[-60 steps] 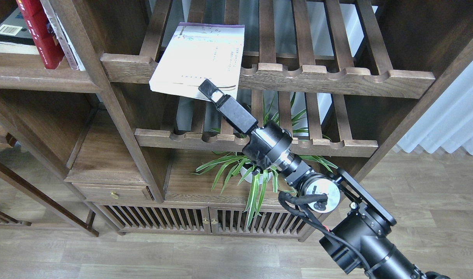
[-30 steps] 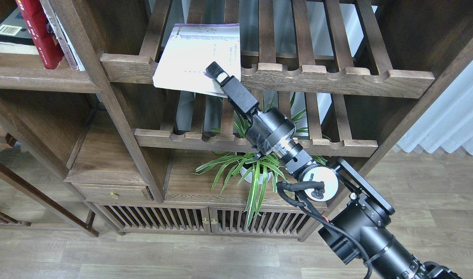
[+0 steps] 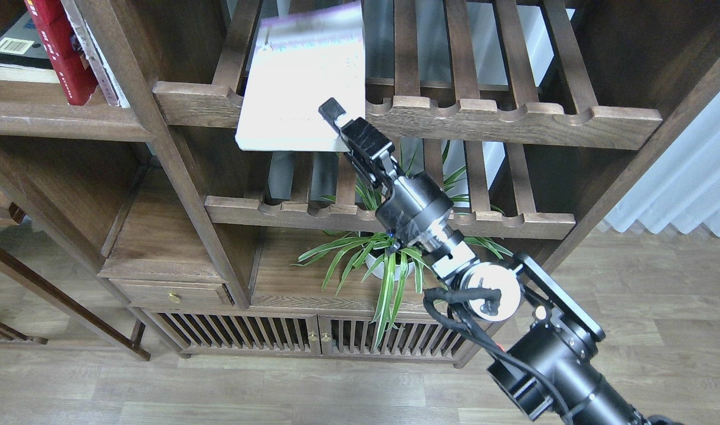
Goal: Organize books on shelf
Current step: 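Pull the white book off the upper shelf with the right gripper, then hold the white book with both grippers below the shelf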
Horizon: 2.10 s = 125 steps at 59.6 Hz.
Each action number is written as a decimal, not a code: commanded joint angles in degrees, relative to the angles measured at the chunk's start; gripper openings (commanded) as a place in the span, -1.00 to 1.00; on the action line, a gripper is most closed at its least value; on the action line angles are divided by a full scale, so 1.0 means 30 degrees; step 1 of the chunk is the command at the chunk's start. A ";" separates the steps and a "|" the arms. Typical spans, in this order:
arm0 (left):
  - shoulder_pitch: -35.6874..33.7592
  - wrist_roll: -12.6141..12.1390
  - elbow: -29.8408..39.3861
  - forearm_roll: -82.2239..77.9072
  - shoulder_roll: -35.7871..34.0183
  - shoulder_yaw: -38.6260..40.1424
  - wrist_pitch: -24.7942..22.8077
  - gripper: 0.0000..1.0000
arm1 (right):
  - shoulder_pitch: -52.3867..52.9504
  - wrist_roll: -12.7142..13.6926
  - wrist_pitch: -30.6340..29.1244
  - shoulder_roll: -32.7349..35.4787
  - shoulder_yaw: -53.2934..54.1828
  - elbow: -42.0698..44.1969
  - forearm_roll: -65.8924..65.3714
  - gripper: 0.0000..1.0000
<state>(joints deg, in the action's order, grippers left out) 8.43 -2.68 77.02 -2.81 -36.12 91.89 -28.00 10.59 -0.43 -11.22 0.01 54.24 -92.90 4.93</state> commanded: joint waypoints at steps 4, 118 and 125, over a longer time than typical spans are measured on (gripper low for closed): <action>0.0326 0.0045 0.0050 0.3981 0.0147 -0.3733 0.0000 0.97 | -0.2091 0.0904 -0.3669 -0.0002 -0.1174 -0.0176 -0.0238 -0.94; -0.2486 0.4879 0.4415 0.6709 0.2287 -1.6627 0.0000 -0.79 | -0.6927 0.3804 -0.5592 0.0964 -0.3138 0.3369 -0.2405 -0.28; -0.2428 0.4879 0.5353 0.6709 0.1232 -1.5602 0.0000 -0.79 | -0.6956 0.3688 -0.5592 0.0818 -0.3167 0.3369 -0.4601 0.89</action>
<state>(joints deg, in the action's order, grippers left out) 0.97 11.68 90.68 17.24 -29.45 41.70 -28.02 -10.18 11.07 -27.99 2.77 44.76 -82.78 -3.21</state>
